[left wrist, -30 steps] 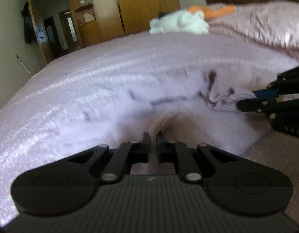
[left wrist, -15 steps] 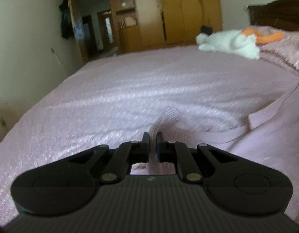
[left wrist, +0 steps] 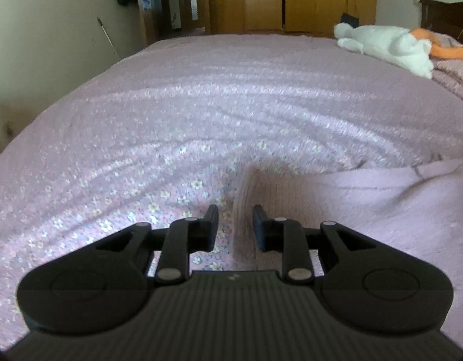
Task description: Fold small clothes
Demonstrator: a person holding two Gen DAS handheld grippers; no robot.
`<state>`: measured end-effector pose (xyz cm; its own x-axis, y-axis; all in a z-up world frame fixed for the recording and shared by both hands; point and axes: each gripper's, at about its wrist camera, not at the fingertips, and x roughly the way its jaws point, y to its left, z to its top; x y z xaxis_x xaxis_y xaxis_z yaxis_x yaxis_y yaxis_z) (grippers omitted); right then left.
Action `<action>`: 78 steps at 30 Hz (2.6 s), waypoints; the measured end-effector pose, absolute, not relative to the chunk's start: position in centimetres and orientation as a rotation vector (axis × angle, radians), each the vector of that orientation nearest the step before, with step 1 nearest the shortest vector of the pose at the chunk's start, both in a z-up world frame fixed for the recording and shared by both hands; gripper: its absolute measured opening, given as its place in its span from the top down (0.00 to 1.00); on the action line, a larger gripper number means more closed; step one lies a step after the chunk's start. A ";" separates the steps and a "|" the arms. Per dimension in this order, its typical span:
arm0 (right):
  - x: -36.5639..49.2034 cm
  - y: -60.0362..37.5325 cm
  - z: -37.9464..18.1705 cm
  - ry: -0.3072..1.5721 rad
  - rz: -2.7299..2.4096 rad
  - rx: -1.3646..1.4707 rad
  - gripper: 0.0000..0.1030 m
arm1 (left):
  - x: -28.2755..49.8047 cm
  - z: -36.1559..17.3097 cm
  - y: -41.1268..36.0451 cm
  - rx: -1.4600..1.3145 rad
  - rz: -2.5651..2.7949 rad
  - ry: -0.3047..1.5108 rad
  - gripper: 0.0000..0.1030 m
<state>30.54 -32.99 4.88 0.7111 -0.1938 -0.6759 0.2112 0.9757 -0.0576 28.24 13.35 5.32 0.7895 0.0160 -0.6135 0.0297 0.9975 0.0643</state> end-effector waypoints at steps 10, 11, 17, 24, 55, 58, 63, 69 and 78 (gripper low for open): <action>31.2 -24.0 9.4 0.796 0.323 0.273 0.46 | 25.3 7.4 11.7 -0.022 -0.096 0.654 0.73; 31.7 -22.9 8.8 0.838 0.376 0.319 0.46 | 25.0 7.3 11.3 -0.029 -0.112 0.659 0.73; 34.1 -17.2 4.3 0.860 0.245 0.191 0.46 | 24.3 4.5 10.0 0.001 -0.122 0.717 0.73; 33.5 -19.7 3.9 0.751 0.117 0.209 0.46 | 24.0 2.9 11.5 -0.064 -0.111 0.723 0.68; 12.3 -38.8 3.0 0.710 -0.048 0.688 0.31 | 14.7 5.8 13.3 -0.130 0.042 0.829 0.61; 11.9 -38.9 2.7 0.720 -0.042 0.690 0.31 | 14.1 5.8 13.1 -0.129 0.067 0.850 0.61; 11.1 -38.8 2.2 0.726 -0.034 0.677 0.30 | 13.5 5.9 13.1 -0.137 0.094 0.874 0.61; 11.2 -40.6 0.4 0.689 0.099 0.858 0.00 | 13.0 6.0 12.8 -0.131 0.119 0.892 0.61; 12.4 -41.0 0.8 0.724 0.126 0.860 0.00 | 11.9 5.6 12.3 -0.137 0.110 0.914 0.61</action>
